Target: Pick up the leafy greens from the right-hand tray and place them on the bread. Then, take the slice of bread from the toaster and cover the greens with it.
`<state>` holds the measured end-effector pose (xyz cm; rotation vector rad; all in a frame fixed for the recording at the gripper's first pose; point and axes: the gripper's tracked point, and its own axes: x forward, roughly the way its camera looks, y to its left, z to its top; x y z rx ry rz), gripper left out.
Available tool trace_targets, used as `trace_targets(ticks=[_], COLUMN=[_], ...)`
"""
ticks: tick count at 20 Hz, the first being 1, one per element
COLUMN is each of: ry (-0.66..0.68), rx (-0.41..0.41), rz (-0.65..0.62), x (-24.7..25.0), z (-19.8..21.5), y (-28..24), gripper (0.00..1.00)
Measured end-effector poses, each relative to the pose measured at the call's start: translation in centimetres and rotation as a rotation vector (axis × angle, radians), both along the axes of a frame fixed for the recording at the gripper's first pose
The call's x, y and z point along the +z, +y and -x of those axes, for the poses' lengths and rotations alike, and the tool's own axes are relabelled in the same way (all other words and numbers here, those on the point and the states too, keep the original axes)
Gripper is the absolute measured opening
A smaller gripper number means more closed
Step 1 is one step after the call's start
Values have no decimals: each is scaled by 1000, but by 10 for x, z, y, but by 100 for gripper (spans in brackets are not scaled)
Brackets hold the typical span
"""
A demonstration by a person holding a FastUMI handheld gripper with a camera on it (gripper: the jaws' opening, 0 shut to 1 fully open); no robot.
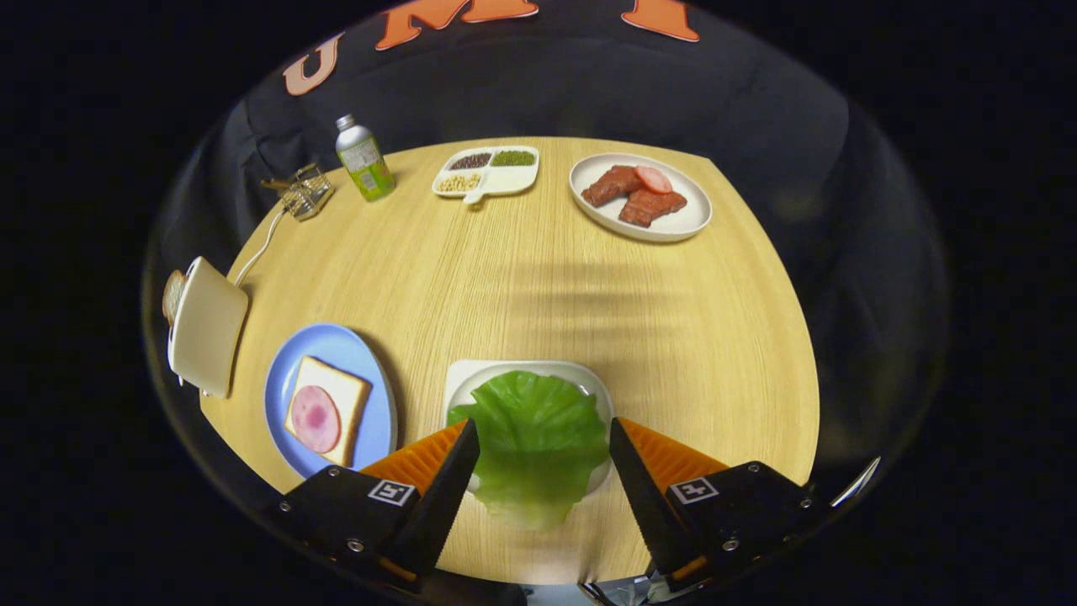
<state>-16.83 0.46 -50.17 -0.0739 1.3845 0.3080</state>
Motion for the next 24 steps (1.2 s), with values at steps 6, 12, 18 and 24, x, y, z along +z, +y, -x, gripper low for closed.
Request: trace_targets(ticks=[6,12,18,24], ry=[79,113,119,138], rx=[65,75,65,-58], rz=[14,31,38,56], x=[-31,-46,-46,-49], z=[16,19,18,15], y=[2,4,6,-5], gripper=[94,91,77,22])
